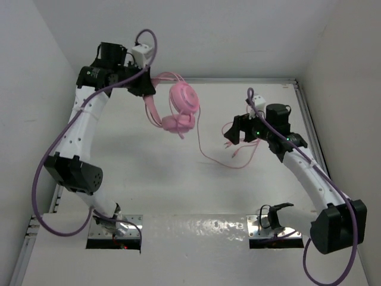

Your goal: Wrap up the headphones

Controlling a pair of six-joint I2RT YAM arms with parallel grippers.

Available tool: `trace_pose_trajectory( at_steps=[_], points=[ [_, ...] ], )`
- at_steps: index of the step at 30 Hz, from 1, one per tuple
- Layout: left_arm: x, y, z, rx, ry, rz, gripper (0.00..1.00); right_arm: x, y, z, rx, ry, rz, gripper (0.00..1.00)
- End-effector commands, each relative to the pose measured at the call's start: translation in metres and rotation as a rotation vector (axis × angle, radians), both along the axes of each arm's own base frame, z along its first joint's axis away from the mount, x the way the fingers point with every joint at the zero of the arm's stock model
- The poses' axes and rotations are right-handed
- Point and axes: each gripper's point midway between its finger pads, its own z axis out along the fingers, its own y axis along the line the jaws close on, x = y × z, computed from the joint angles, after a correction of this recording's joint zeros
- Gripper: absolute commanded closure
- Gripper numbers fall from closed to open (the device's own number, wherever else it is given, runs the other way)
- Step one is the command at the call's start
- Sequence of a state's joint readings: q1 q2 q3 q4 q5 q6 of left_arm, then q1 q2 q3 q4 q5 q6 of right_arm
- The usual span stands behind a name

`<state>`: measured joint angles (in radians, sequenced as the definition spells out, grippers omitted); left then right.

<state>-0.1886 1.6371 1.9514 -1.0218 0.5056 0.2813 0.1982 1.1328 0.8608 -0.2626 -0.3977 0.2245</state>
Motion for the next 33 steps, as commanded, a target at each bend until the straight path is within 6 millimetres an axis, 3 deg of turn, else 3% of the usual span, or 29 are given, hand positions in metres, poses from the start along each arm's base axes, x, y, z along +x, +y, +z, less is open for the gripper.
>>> trace_pose_trajectory(
  at_steps=[1,6,11,12,14,16,17,18,19,20,21,22,23,25,26,27,29,31,32,33],
  points=[
    [0.003,-0.004,0.035,-0.310,0.124,0.039,1.00,0.002,0.032,0.007,-0.026,-0.134,0.134,0.14],
    [0.036,0.033,0.037,-0.360,0.115,0.249,1.00,0.007,0.043,-0.020,-0.014,-0.143,0.138,0.14],
    [0.057,0.060,0.047,-0.392,0.087,0.433,1.00,0.029,0.063,-0.054,-0.192,-0.185,0.129,0.08],
    [0.058,0.061,0.047,-0.398,0.091,0.444,1.00,0.037,0.067,-0.068,-0.220,-0.167,0.132,0.03],
    [0.062,0.063,0.049,-0.416,0.098,0.461,1.00,0.058,0.075,-0.068,-0.260,-0.219,0.096,0.02],
    [0.066,0.065,0.051,-0.428,0.097,0.472,1.00,0.075,0.084,-0.090,-0.320,-0.213,0.089,0.01],
    [0.067,0.066,0.052,-0.428,0.091,0.474,1.00,0.090,0.090,-0.081,-0.325,-0.241,0.070,0.01],
    [0.068,0.067,0.055,-0.433,0.084,0.479,1.00,0.099,0.091,-0.086,-0.346,-0.237,0.049,0.01],
    [0.069,0.068,0.061,-0.440,0.071,0.481,1.00,0.106,0.093,-0.107,-0.375,-0.196,0.050,0.01],
    [0.072,0.069,0.064,-0.445,0.061,0.478,1.00,0.118,0.101,-0.100,-0.367,-0.211,0.046,0.01],
    [0.073,0.068,0.067,-0.447,0.053,0.474,1.00,0.122,0.104,-0.105,-0.370,-0.198,0.056,0.01],
    [0.074,0.069,0.073,-0.451,0.035,0.472,1.00,0.122,0.109,-0.124,-0.383,-0.156,0.083,0.04],
    [0.075,0.070,0.075,-0.451,0.028,0.473,1.00,0.127,0.115,-0.123,-0.378,-0.161,0.088,0.07],
    [0.077,0.071,0.078,-0.457,0.022,0.477,1.00,0.129,0.117,-0.143,-0.394,-0.123,0.083,0.31],
    [0.078,0.071,0.078,-0.461,0.024,0.479,1.00,0.134,0.117,-0.143,-0.395,-0.121,0.066,0.44],
    [0.080,0.074,0.078,-0.474,0.030,0.488,1.00,0.134,0.115,-0.149,-0.403,-0.102,0.048,0.75],
    [0.084,0.077,0.076,-0.487,0.040,0.499,1.00,0.134,0.118,-0.155,-0.413,-0.080,0.062,0.98],
    [0.093,0.087,0.070,-0.520,0.062,0.533,1.00,0.120,0.129,-0.158,-0.450,-0.061,0.126,1.00],
    [0.096,0.089,0.068,-0.534,0.071,0.540,1.00,0.116,0.135,-0.150,-0.454,-0.071,0.141,1.00],
    [0.100,0.094,0.066,-0.551,0.080,0.559,1.00,0.099,0.150,-0.150,-0.494,-0.082,0.219,1.00]
  ],
)
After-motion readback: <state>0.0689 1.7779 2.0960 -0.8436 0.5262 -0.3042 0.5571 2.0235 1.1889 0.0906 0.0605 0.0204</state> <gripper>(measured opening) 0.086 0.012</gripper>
